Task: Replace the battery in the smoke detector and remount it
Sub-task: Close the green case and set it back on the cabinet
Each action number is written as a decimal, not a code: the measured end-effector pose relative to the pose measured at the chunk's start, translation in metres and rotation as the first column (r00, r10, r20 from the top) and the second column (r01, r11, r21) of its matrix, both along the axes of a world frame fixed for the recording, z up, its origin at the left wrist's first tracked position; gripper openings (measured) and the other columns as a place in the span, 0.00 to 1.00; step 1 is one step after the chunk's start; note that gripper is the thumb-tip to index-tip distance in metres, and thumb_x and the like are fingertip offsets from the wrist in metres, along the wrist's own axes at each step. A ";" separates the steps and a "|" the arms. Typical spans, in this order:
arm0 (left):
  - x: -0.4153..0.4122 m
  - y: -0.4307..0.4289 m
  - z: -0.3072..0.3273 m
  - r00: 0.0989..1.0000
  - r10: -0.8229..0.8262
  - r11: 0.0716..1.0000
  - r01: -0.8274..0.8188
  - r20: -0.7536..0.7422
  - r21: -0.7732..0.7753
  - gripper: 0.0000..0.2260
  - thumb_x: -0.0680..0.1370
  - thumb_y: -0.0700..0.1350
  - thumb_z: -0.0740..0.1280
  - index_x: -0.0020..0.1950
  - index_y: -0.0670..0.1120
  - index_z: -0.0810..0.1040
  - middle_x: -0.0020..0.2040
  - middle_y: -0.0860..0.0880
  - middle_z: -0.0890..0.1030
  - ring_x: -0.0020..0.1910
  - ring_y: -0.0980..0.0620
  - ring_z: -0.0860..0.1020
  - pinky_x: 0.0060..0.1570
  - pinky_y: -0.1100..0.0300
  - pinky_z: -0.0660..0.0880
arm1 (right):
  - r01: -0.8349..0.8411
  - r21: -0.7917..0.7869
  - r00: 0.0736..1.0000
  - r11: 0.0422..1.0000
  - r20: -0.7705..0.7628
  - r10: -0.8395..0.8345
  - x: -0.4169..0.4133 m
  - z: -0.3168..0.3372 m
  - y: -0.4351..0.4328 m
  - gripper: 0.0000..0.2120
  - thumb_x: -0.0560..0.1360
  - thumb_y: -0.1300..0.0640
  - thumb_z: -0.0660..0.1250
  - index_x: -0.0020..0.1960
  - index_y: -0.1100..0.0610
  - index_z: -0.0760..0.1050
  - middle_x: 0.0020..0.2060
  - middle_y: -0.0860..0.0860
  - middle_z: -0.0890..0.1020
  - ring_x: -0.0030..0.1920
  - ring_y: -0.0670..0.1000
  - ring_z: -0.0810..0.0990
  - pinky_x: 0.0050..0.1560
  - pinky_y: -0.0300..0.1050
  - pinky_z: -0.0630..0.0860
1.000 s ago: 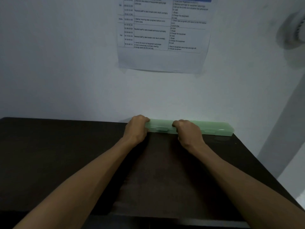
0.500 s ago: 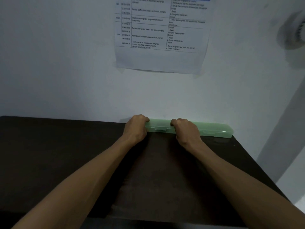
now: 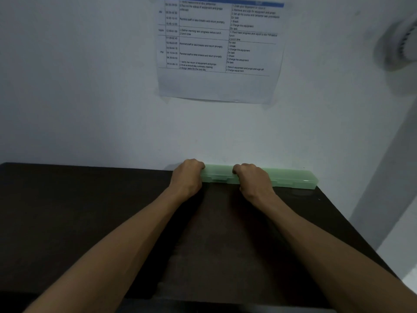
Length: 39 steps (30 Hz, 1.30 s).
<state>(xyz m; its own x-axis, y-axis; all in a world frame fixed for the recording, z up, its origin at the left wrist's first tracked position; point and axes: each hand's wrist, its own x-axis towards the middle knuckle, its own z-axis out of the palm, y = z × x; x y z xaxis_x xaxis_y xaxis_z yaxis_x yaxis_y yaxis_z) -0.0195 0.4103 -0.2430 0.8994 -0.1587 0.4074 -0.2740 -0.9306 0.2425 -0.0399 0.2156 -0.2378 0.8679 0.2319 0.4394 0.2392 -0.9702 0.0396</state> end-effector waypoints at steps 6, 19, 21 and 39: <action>0.001 0.001 -0.001 1.000 -0.016 0.999 0.016 0.010 0.030 0.12 0.73 0.33 0.68 0.56 0.41 0.81 0.53 0.43 0.82 0.49 0.43 0.81 0.46 0.50 0.79 | 0.022 0.003 1.000 1.000 -0.002 -0.022 -0.003 0.000 0.004 0.15 0.70 0.73 0.62 0.53 0.61 0.77 0.45 0.57 0.81 0.44 0.59 0.80 0.37 0.49 0.72; 0.001 0.001 0.006 0.999 -0.051 0.995 0.050 0.013 0.083 0.11 0.74 0.33 0.66 0.55 0.41 0.79 0.52 0.42 0.80 0.48 0.43 0.79 0.40 0.54 0.73 | 0.051 -0.032 0.999 0.998 -0.006 -0.052 -0.004 0.003 0.010 0.11 0.73 0.71 0.62 0.53 0.61 0.75 0.46 0.57 0.81 0.44 0.59 0.80 0.36 0.47 0.67; 0.002 0.002 0.006 0.999 -0.050 0.995 0.049 0.010 0.084 0.12 0.74 0.33 0.66 0.55 0.41 0.79 0.52 0.42 0.80 0.49 0.43 0.79 0.41 0.53 0.75 | 0.056 -0.046 0.998 0.997 -0.010 -0.056 -0.005 0.004 0.011 0.11 0.73 0.71 0.61 0.53 0.62 0.75 0.46 0.57 0.81 0.45 0.60 0.80 0.36 0.47 0.66; -0.004 -0.003 0.009 1.000 -0.028 0.995 0.027 0.009 0.096 0.09 0.73 0.34 0.68 0.51 0.43 0.76 0.50 0.45 0.79 0.46 0.45 0.78 0.39 0.55 0.73 | 0.063 -0.031 0.998 0.998 -0.018 -0.064 -0.008 0.005 0.007 0.10 0.73 0.71 0.61 0.51 0.61 0.74 0.44 0.56 0.81 0.43 0.58 0.80 0.36 0.47 0.67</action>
<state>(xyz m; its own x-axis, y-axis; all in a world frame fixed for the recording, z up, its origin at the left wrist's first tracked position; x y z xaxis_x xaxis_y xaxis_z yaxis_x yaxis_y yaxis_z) -0.0231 0.4072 -0.2335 0.8899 -0.2222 0.3983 -0.3021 -0.9414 0.1498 -0.0476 0.2229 -0.2326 0.8894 0.1888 0.4163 0.1780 -0.9819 0.0651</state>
